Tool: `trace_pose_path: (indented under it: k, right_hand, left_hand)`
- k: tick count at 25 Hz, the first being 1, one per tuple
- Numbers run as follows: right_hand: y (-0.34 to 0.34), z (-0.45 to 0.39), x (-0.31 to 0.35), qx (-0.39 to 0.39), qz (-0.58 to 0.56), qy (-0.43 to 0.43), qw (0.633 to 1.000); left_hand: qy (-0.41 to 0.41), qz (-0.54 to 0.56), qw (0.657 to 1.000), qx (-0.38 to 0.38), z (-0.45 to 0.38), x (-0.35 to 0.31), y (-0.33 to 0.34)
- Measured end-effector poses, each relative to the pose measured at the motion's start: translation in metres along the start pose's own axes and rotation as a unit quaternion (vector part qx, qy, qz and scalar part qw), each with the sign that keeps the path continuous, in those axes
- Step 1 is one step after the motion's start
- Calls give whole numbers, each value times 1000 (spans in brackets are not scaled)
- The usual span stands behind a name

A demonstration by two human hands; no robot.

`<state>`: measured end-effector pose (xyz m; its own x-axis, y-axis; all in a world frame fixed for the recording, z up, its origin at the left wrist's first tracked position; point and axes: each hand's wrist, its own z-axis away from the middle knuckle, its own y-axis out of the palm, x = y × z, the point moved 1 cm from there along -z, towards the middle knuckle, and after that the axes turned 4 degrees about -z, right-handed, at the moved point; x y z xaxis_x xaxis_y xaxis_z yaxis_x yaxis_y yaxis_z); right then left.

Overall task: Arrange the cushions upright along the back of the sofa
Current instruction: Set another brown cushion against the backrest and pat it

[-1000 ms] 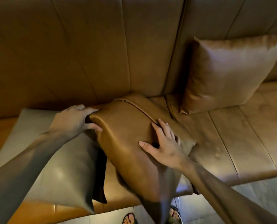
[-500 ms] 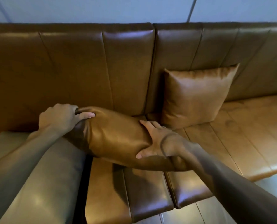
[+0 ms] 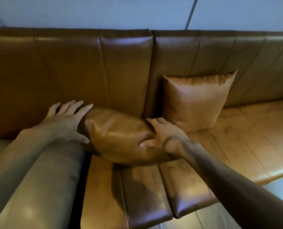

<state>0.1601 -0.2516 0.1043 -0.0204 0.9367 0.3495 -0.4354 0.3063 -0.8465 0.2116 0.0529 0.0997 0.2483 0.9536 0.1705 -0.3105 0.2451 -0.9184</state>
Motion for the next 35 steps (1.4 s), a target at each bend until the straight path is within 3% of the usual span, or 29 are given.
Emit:
trace_pose_path:
  k: [1,5,9,13,18,21,24,28,33,35]
  right_hand:
    - [0,7,-2,-15,27,4,1000]
    - [1,24,-16,71,97,55,991]
    - [-23,-4,-16,-48,80,2,996]
    - [-69,-45,-17,-143,151,-22,978]
    - [-58,-95,-25,-23,195,28,980]
    - [-47,-103,-32,-77,167,-11,983]
    - [-51,-112,-37,-127,141,-48,981]
    - [-76,-133,-27,-116,132,-88,980]
    - [-91,-176,-29,-93,157,-60,981]
    - [-80,-187,-33,-123,154,-43,979]
  left_hand:
    - [-14,0,1000,-14,-1,4,-3]
    - [-20,3,996,-92,0,2,0]
    - [-55,19,988,-141,-7,4,-10]
    - [-87,28,982,-166,-12,12,-22]
    - [-79,-3,994,-79,-35,0,-14]
    - [-76,11,993,-84,-41,3,-14]
    - [-21,-35,995,-89,-40,-8,-15]
    - [-12,-11,989,-144,-55,5,-24]
    - [-44,19,994,-94,-89,19,-30]
    - [-66,36,992,-104,-102,11,-24]
